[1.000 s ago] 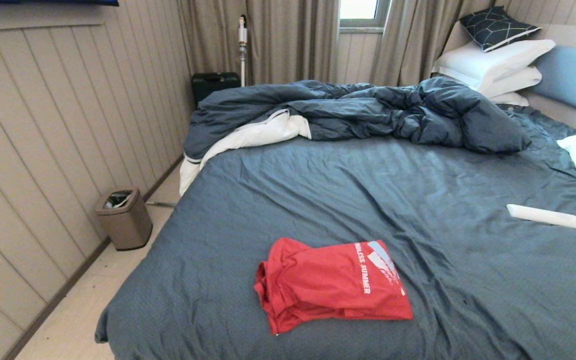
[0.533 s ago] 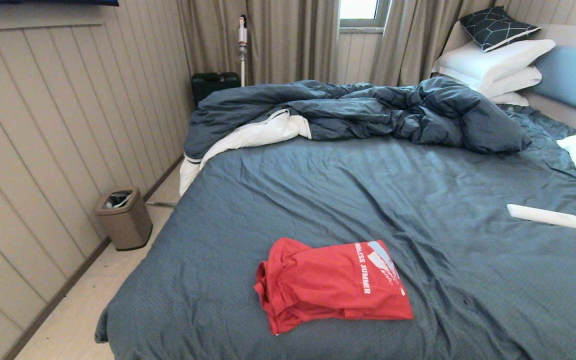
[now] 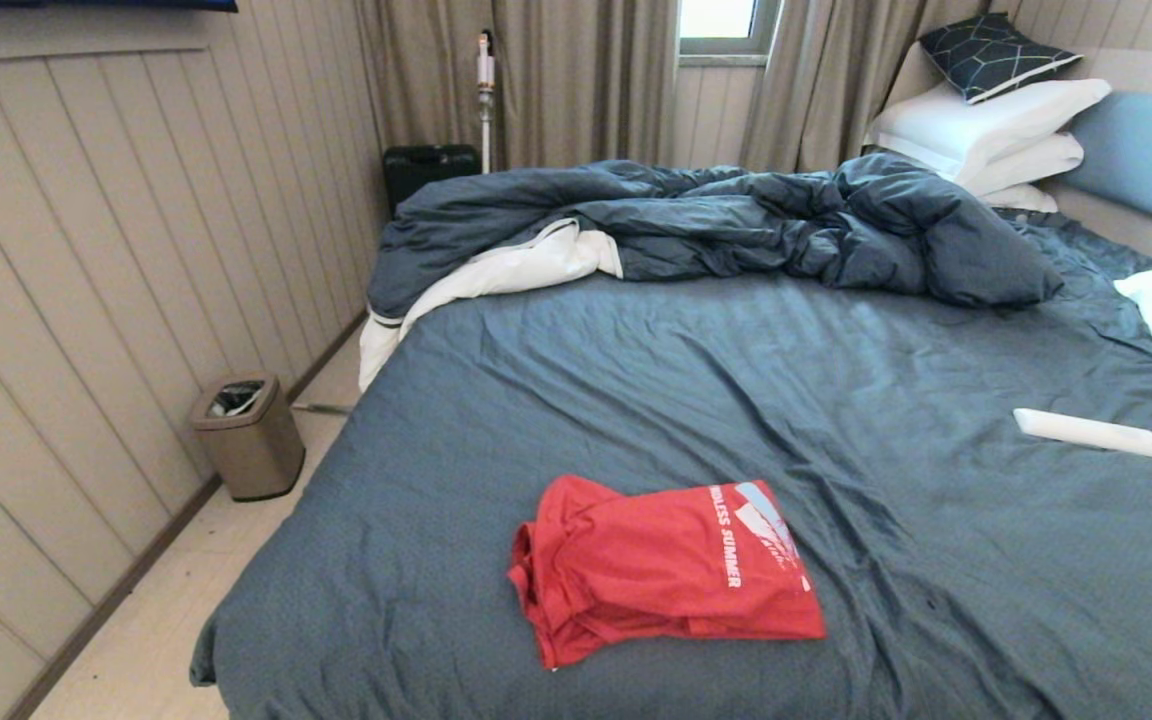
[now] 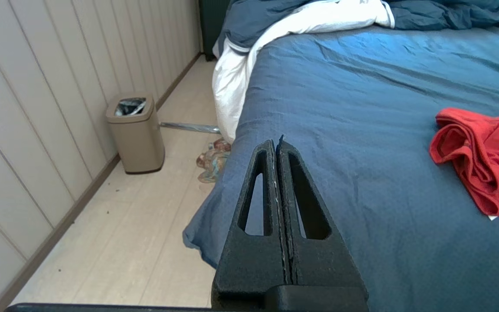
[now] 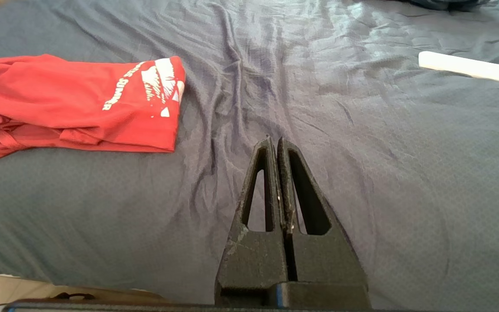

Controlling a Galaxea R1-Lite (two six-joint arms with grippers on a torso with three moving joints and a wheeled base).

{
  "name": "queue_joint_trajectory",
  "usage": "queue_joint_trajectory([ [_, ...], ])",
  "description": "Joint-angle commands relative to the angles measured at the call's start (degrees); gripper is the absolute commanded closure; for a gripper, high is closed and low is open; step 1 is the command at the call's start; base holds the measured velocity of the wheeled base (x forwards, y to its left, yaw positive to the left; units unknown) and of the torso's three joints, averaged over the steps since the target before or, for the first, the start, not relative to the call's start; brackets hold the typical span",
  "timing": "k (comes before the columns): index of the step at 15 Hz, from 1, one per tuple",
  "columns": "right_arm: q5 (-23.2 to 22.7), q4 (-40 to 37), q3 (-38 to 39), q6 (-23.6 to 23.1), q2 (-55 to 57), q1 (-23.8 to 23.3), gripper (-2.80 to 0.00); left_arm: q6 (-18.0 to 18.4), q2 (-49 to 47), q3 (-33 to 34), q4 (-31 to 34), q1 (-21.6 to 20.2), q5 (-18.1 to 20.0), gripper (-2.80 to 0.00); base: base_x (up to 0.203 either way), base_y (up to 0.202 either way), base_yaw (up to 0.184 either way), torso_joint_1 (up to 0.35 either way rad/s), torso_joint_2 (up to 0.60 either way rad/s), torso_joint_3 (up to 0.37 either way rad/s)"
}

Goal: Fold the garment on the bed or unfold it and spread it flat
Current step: Unford the red T-shirt

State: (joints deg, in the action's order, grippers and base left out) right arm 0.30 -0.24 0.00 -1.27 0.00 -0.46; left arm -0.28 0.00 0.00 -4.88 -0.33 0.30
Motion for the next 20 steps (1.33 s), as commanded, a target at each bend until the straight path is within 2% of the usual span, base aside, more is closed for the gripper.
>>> queue_joint_trajectory([
  [1,-0.1,0.0,0.0,-0.2,0.1,-0.1,0.00,0.0,-0.1,0.0,0.0,0.0,0.0,0.00,0.000,0.000,0.000,0.000,0.00,0.000],
  [6,-0.3,0.0,0.0,-0.5,0.1,0.0,0.00,0.4,-0.1,0.0,0.0,0.0,0.2,0.00,0.000,0.000,0.000,0.000,0.00,0.000],
  [8,-0.6,-0.2,0.0,-3.2,0.0,0.0,0.00,1.5,0.0,0.0,0.3,0.0,0.3,0.00,0.000,0.000,0.000,0.000,0.00,0.000],
  [10,-0.5,0.0,0.0,-2.8,0.1,0.0,0.00,1.2,0.0,0.0,0.1,0.0,0.2,0.00,0.000,0.000,0.000,0.000,0.00,0.000],
  [13,-0.2,0.0,0.0,0.3,0.0,0.0,0.00,1.1,0.0,0.0,0.1,0.0,0.3,0.00,0.000,0.000,0.000,0.000,0.00,0.000],
  [20,-0.1,0.0,0.0,0.7,0.2,0.0,0.00,0.3,0.0,0.0,0.0,0.0,0.1,0.00,0.000,0.000,0.000,0.000,0.00,0.000],
])
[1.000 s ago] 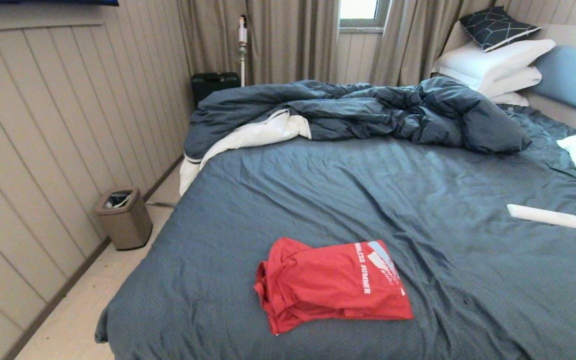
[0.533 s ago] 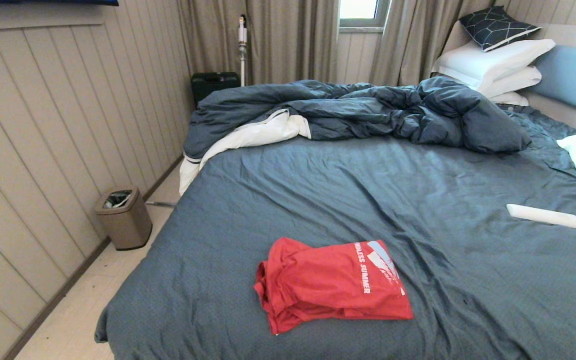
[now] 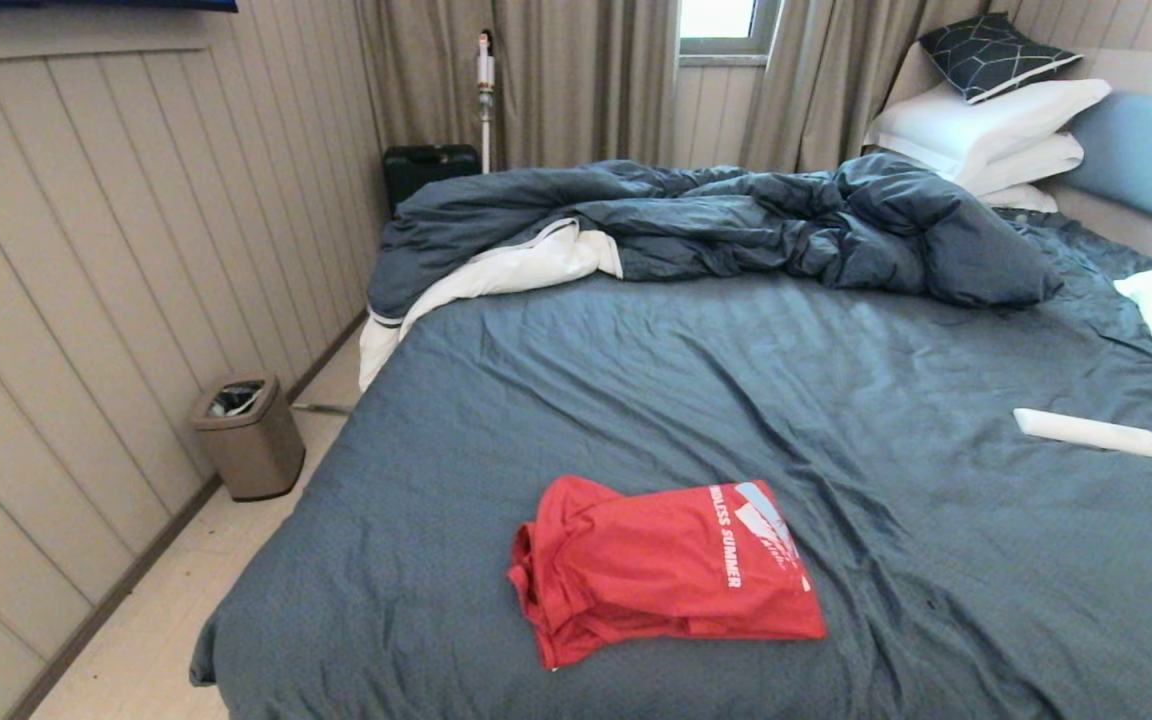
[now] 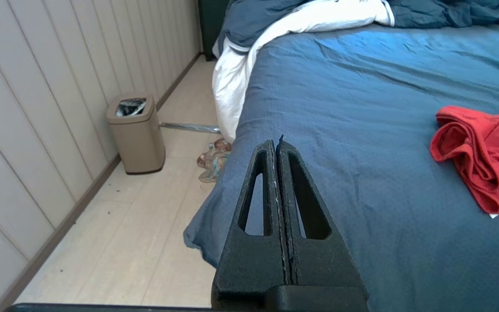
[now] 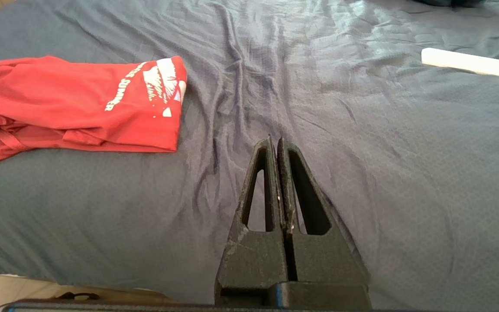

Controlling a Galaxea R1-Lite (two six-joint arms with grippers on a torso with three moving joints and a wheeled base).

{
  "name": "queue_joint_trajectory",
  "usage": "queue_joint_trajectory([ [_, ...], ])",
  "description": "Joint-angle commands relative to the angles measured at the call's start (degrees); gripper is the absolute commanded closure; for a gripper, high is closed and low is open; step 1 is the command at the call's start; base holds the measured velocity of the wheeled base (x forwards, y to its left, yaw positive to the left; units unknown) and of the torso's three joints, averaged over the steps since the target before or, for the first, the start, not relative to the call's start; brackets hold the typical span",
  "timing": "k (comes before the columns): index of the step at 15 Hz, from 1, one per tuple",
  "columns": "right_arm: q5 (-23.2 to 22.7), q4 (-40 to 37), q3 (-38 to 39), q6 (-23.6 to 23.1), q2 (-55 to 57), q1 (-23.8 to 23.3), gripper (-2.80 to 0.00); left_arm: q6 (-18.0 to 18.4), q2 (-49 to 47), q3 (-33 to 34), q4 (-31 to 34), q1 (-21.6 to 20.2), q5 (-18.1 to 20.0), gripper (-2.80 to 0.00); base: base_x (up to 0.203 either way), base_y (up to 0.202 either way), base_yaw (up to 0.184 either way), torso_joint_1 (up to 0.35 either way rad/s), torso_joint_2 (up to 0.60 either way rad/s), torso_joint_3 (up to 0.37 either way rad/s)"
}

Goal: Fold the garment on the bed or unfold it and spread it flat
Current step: Unford the red T-shirt

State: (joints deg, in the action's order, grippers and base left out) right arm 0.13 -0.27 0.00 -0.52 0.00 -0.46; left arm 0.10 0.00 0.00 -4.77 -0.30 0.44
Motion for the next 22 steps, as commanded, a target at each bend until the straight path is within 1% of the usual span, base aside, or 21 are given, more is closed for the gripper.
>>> queue_joint_trajectory([
  [1,0.0,0.0,0.0,0.2,0.2,-0.1,0.00,-0.3,-0.1,0.0,-0.2,0.0,-0.1,0.00,0.000,0.000,0.000,0.000,0.00,0.000],
  [18,0.0,0.1,0.0,0.1,0.2,-0.1,0.00,-0.7,-0.1,0.0,-0.2,0.0,-0.1,0.00,0.000,0.000,0.000,0.000,0.00,0.000],
  [20,-0.4,-1.1,-0.7,-0.4,0.2,0.0,0.00,-0.6,-0.1,0.0,-0.2,0.0,-0.1,0.00,0.000,0.000,0.000,0.000,0.00,0.000],
  [22,-1.1,-4.5,-4.1,-0.5,3.6,0.1,0.00,-0.6,-0.1,0.0,-0.2,0.0,-0.1,0.00,0.000,0.000,0.000,0.000,0.00,0.000],
])
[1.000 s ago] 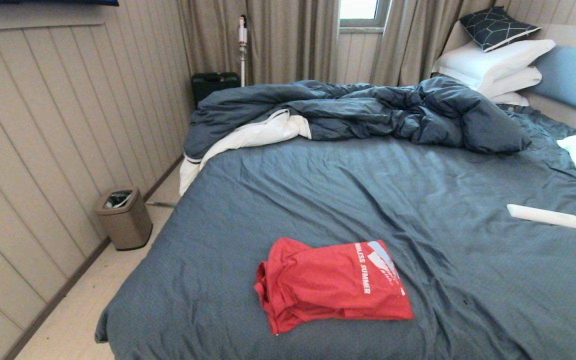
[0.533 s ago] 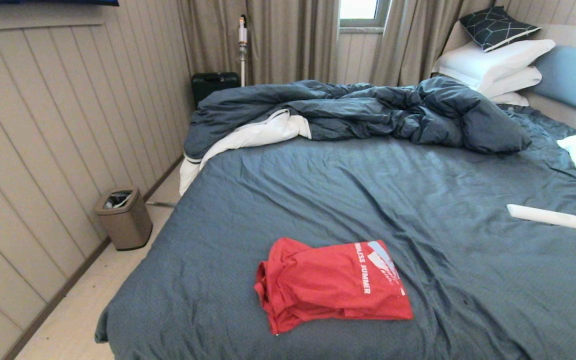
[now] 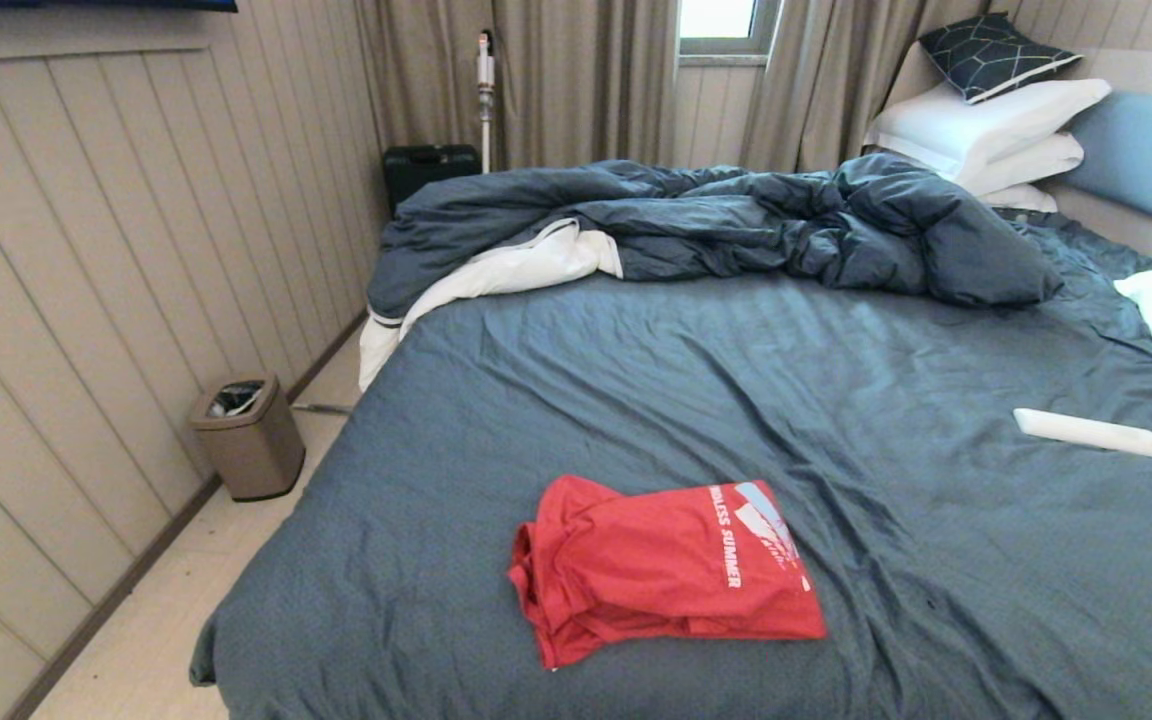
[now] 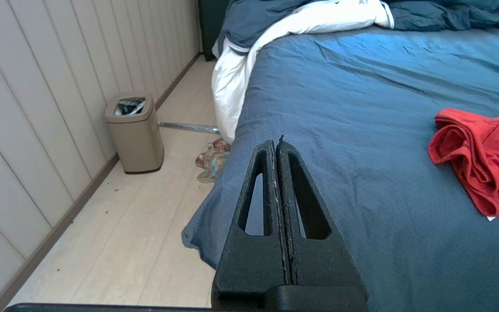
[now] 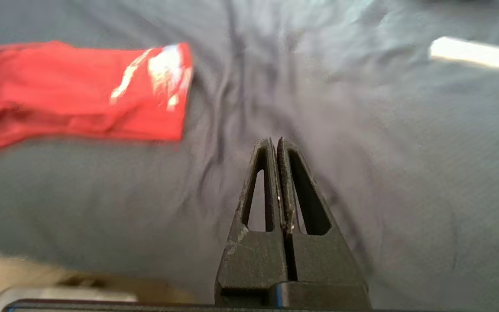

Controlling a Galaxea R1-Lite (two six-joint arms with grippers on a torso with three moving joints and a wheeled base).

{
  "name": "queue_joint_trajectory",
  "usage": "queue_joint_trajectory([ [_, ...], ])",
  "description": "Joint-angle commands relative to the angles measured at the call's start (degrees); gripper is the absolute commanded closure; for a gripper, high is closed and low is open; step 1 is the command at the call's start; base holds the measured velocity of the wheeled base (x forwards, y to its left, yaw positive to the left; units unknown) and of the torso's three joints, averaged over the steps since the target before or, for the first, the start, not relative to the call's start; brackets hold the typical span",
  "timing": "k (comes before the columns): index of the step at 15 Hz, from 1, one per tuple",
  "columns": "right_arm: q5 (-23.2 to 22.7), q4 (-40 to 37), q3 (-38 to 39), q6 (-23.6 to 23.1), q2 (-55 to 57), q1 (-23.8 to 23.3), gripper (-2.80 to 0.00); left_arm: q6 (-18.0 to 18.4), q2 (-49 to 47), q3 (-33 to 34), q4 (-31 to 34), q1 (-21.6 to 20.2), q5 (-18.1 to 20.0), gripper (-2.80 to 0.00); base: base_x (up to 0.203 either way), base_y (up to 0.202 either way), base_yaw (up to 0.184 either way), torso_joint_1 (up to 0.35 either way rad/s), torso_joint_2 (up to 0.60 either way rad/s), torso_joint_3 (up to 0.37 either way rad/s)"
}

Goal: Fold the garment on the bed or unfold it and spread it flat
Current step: Unford the red T-shirt

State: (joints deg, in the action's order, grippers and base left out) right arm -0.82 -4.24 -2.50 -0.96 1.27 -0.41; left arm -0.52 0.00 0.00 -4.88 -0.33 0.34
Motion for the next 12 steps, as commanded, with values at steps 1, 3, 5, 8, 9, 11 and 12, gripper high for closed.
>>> queue_joint_trajectory([
  [1,-1.1,-1.1,-4.0,0.0,6.3,0.0,0.00,-0.1,-0.1,0.0,0.0,0.0,0.0,0.00,0.000,0.000,0.000,0.000,0.00,0.000],
  [3,-2.4,-0.6,-8.7,0.4,16.5,0.8,0.00,0.0,-0.1,0.0,0.0,0.0,0.0,0.00,0.000,0.000,0.000,0.000,0.00,0.000],
  [5,-2.9,1.9,-13.6,1.5,29.5,2.6,0.00,0.0,-0.1,0.0,0.0,0.0,0.0,0.00,0.000,0.000,0.000,0.000,0.00,0.000],
  [8,-3.3,5.2,-23.3,3.2,50.6,4.3,0.00,0.0,-0.1,0.0,0.0,0.0,0.1,0.00,0.000,0.000,0.000,0.000,0.00,0.000],
  [9,-3.4,5.8,-27.0,3.6,57.2,4.7,0.00,0.0,-0.1,0.0,0.0,0.0,0.1,0.00,0.000,0.000,0.000,0.000,0.00,0.000],
  [11,-3.5,6.6,-34.4,4.7,68.3,5.9,0.00,0.1,-0.1,0.0,0.0,0.0,0.1,0.00,0.000,0.000,0.000,0.000,0.00,0.000],
  [12,-3.5,6.5,-38.6,5.3,73.0,7.2,0.00,0.1,-0.1,0.0,0.0,0.0,0.2,0.00,0.000,0.000,0.000,0.000,0.00,0.000],
])
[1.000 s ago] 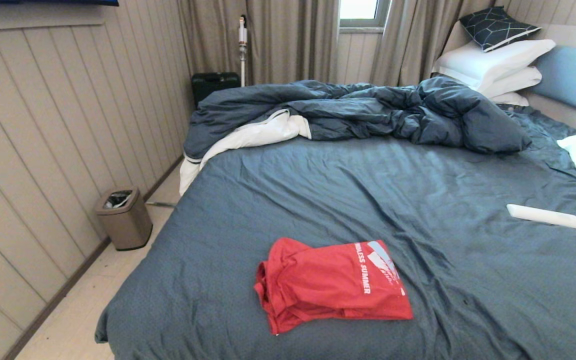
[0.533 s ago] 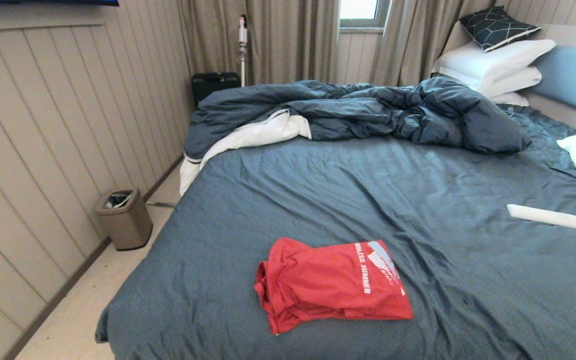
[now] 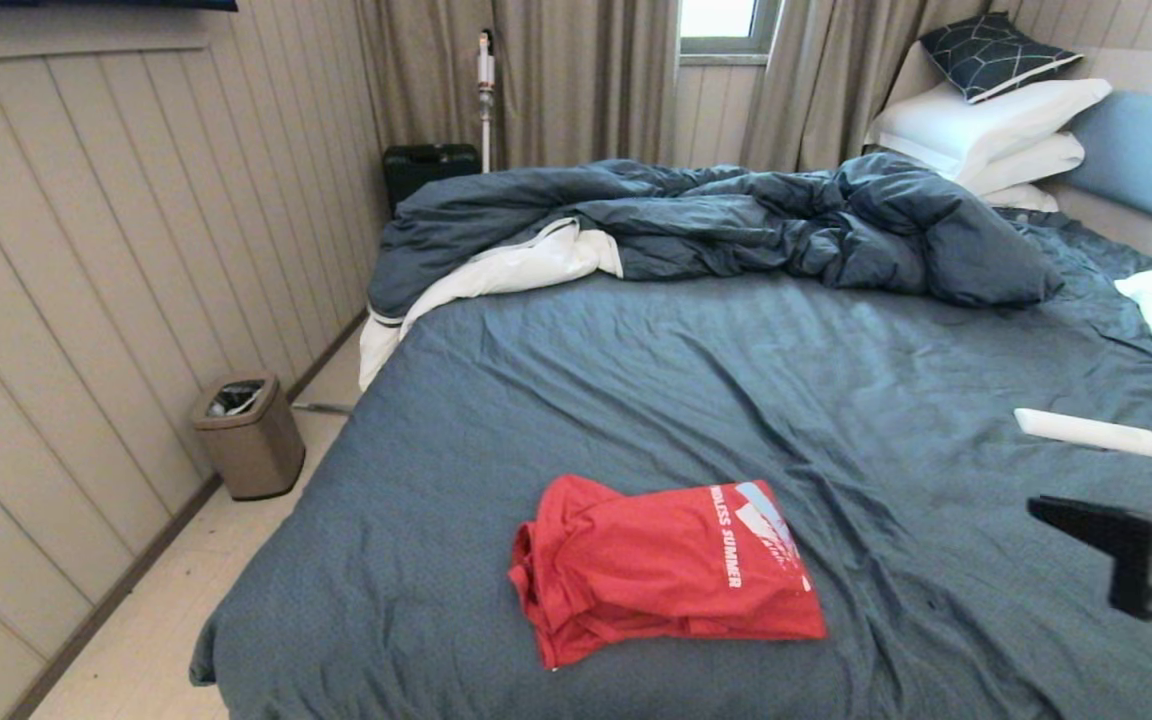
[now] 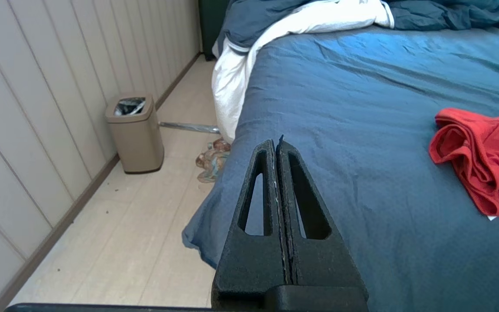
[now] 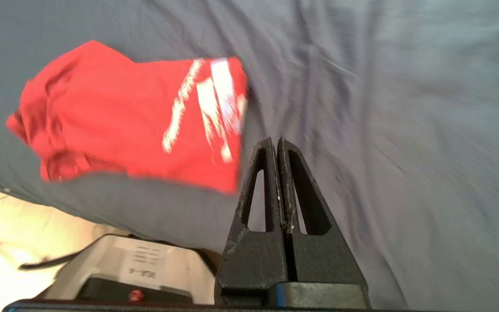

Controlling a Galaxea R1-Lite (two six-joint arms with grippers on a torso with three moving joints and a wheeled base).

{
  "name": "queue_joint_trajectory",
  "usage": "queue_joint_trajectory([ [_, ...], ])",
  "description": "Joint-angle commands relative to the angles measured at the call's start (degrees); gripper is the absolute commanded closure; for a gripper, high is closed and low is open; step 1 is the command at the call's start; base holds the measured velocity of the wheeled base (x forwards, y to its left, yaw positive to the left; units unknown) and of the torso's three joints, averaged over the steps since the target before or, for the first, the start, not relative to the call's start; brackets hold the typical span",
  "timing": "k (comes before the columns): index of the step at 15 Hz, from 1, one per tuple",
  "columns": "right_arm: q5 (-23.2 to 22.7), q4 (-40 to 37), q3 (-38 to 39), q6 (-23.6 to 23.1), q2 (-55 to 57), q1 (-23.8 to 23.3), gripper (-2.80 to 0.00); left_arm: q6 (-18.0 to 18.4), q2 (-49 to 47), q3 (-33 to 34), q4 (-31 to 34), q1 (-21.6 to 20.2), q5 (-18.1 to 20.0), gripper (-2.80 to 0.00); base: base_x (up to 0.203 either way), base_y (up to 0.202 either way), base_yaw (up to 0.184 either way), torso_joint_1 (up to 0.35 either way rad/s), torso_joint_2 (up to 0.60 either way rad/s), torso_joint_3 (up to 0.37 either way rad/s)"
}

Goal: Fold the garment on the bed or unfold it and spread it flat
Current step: Unford the red T-shirt

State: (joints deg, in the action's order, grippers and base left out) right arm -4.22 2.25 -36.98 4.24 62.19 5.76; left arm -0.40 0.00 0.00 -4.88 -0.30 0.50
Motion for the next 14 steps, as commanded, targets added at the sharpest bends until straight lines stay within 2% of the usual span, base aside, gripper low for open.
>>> queue_joint_trajectory([
  [1,0.0,-1.0,-8.9,0.6,15.8,3.2,0.00,0.0,-0.1,0.0,0.0,0.0,0.0,0.00,0.000,0.000,0.000,0.000,0.00,0.000],
  [4,0.0,-12.9,-20.7,1.1,25.2,11.5,0.00,0.0,-0.1,0.0,0.0,0.0,0.0,0.00,0.000,0.000,0.000,0.000,0.00,0.000],
  [6,0.1,-17.7,-25.4,1.2,30.8,17.3,0.00,0.1,-0.1,0.0,0.0,0.0,0.0,0.00,0.000,0.000,0.000,0.000,0.00,0.000],
  [10,0.4,-21.2,-34.1,1.4,41.1,26.8,0.00,0.1,0.0,0.0,0.0,0.0,0.0,0.00,0.000,0.000,0.000,0.000,0.00,0.000],
  [12,0.5,-23.1,-38.3,1.2,45.0,29.6,0.00,0.1,0.0,0.0,0.0,0.0,0.0,0.00,0.000,0.000,0.000,0.000,0.00,0.000],
  [13,0.9,-23.3,-40.4,1.1,47.1,30.8,-0.17,0.1,0.0,0.0,0.0,0.0,0.0,0.00,0.000,0.000,0.000,0.000,0.00,0.000],
  [14,1.6,-23.4,-42.2,0.9,49.0,31.9,-2.80,0.1,0.0,0.0,0.0,0.0,0.0,0.00,0.000,0.000,0.000,0.000,0.00,0.000],
])
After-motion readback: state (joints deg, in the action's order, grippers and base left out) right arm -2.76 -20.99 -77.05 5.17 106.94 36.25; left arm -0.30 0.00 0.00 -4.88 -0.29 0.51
